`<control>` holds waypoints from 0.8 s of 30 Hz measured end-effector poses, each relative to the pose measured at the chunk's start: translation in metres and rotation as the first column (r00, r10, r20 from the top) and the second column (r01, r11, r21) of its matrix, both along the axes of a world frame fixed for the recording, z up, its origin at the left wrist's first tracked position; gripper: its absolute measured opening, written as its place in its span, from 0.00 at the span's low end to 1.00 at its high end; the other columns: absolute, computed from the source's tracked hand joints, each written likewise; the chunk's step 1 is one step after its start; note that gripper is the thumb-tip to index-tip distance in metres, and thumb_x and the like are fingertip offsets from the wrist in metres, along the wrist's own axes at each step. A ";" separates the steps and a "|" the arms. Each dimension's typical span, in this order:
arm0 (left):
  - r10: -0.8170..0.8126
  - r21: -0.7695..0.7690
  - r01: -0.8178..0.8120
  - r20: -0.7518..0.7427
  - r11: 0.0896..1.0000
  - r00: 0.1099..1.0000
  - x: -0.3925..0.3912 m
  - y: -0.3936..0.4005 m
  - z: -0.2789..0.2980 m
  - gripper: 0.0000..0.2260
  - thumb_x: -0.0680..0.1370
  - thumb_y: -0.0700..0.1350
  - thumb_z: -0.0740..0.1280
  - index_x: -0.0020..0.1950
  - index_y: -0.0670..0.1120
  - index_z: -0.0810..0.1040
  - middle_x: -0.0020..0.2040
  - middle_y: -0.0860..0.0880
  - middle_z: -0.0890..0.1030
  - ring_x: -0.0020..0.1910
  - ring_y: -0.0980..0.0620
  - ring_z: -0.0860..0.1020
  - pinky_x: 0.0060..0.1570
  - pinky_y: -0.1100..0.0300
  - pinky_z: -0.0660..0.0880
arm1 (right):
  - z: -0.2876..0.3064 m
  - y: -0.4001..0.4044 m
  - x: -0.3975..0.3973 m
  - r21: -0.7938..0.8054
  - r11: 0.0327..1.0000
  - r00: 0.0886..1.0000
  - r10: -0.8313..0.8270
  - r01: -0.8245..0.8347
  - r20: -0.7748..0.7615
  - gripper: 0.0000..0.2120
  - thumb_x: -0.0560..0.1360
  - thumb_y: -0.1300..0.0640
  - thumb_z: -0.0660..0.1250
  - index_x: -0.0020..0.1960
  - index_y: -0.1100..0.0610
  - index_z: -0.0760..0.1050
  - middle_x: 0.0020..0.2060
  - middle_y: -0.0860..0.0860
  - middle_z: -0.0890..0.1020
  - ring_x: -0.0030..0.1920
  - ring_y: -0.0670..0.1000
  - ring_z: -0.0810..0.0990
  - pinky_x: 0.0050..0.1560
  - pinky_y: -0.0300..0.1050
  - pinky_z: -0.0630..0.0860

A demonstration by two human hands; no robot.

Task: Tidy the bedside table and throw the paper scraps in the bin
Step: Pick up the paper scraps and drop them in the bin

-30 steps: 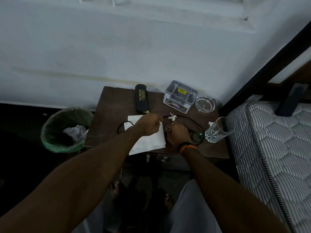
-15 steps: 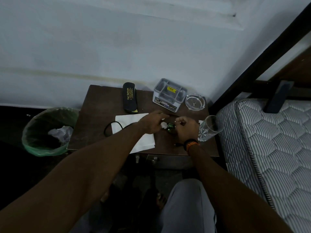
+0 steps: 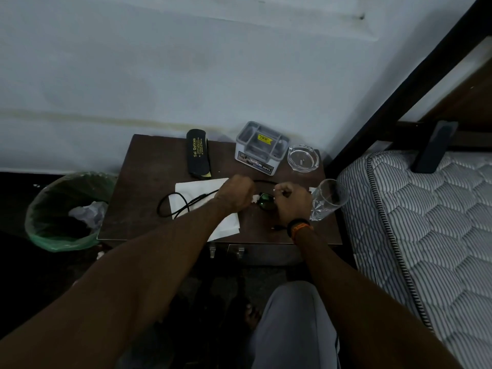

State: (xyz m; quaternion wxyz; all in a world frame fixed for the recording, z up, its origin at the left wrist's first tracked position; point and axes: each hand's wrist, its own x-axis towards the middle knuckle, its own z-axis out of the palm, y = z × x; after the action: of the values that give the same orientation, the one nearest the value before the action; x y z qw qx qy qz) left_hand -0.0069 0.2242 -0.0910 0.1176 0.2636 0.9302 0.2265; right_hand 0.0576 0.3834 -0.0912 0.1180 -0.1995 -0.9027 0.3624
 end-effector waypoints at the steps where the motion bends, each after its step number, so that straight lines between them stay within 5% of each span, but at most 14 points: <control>1: -0.002 0.013 0.001 0.014 1.000 1.000 -0.001 -0.001 0.001 0.10 0.77 0.46 0.66 0.49 0.39 0.80 0.51 0.39 0.82 0.50 0.39 0.80 0.51 0.47 0.77 | 0.002 0.000 0.000 -0.006 1.000 1.000 0.003 -0.003 0.003 0.04 0.73 0.58 0.70 0.45 0.54 0.83 0.44 0.51 0.85 0.45 0.50 0.82 0.51 0.50 0.79; 6: 0.095 0.205 -0.097 0.019 0.974 0.995 -0.007 -0.007 0.010 0.09 0.73 0.43 0.72 0.47 0.39 0.77 0.47 0.41 0.82 0.46 0.42 0.79 0.46 0.50 0.77 | 0.013 -0.002 0.000 -0.058 0.998 1.000 0.006 -0.005 0.013 0.04 0.72 0.58 0.70 0.44 0.52 0.83 0.42 0.49 0.85 0.43 0.48 0.82 0.51 0.49 0.79; 11: 0.219 0.387 -0.229 0.070 0.893 0.973 -0.011 -0.011 0.021 0.14 0.73 0.40 0.72 0.58 0.40 0.79 0.55 0.43 0.82 0.53 0.46 0.80 0.48 0.61 0.73 | 0.029 -0.006 -0.001 -0.179 0.983 0.999 0.048 -0.043 0.020 0.04 0.71 0.59 0.69 0.42 0.51 0.82 0.39 0.48 0.85 0.41 0.52 0.84 0.48 0.54 0.82; 15: 0.236 0.494 -0.417 0.388 0.763 0.891 -0.012 -0.004 0.032 0.15 0.73 0.32 0.69 0.59 0.39 0.81 0.57 0.41 0.82 0.56 0.44 0.80 0.55 0.52 0.79 | 0.046 -0.006 -0.004 -0.246 0.969 0.999 0.013 -0.022 -0.039 0.04 0.70 0.62 0.70 0.41 0.55 0.82 0.37 0.50 0.85 0.36 0.47 0.85 0.41 0.47 0.84; 18: 0.131 0.587 -0.560 0.613 0.584 0.779 -0.006 0.010 0.048 0.10 0.75 0.27 0.66 0.55 0.31 0.80 0.51 0.37 0.80 0.46 0.43 0.80 0.45 0.54 0.83 | 0.064 0.001 -0.008 -0.315 0.949 0.995 -0.010 -0.022 -0.099 0.05 0.71 0.64 0.69 0.39 0.56 0.81 0.37 0.54 0.86 0.31 0.42 0.84 0.33 0.34 0.80; 24: 0.045 0.586 -0.692 0.749 0.422 0.662 -0.004 0.042 0.067 0.09 0.75 0.26 0.65 0.54 0.31 0.79 0.40 0.42 0.79 0.38 0.50 0.79 0.35 0.64 0.82 | 0.104 0.041 -0.025 -0.342 0.939 0.985 -0.028 -0.033 -0.173 0.02 0.69 0.63 0.70 0.39 0.58 0.82 0.31 0.50 0.85 0.33 0.48 0.85 0.38 0.44 0.83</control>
State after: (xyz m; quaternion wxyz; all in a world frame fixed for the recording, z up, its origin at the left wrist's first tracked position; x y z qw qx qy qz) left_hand -0.0109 0.2658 -0.0243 0.2219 -0.0369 0.6336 0.7402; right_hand 0.0329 0.4247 0.0130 0.1597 -0.1832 -0.8121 0.5305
